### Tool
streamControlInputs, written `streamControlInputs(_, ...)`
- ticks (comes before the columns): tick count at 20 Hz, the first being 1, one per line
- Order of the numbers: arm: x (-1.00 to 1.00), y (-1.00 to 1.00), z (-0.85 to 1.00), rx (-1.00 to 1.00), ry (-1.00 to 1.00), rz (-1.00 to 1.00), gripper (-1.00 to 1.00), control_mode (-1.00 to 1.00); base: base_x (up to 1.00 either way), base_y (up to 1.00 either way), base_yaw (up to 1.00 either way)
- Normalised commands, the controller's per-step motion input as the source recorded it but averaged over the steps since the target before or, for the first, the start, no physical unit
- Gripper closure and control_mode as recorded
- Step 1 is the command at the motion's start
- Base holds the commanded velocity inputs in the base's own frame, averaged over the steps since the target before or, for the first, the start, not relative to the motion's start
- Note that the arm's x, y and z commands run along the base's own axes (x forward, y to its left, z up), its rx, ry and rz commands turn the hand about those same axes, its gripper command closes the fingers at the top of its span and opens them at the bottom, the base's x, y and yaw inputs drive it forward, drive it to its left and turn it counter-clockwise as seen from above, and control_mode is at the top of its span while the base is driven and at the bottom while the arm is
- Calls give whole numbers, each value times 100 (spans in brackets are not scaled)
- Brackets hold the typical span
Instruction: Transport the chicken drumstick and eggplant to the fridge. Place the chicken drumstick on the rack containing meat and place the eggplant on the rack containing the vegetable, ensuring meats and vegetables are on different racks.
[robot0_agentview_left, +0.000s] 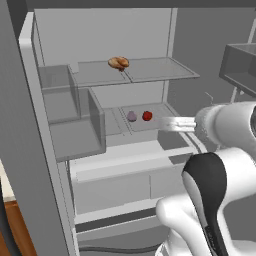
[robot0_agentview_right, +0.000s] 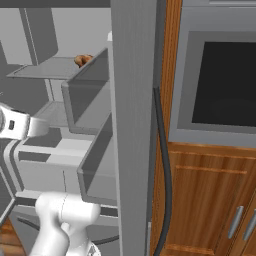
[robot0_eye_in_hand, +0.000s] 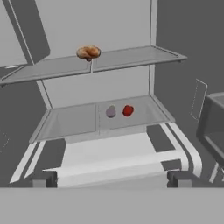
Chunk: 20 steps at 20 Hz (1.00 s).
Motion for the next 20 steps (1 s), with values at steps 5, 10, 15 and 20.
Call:
streamControlInputs(5, -30, -6, 6, 0, -5, 0, -100, 100, -60, -1, 0)
streamControlInputs(10, 0, 0, 0, 0, 0, 0, -100, 100, -100, 0, 0)
streamControlInputs(15, 0, 0, 0, 0, 0, 0, -100, 100, -96, -41, -25)
streamControlInputs(20, 0, 0, 0, 0, 0, 0, -100, 100, -29, -29, -73)
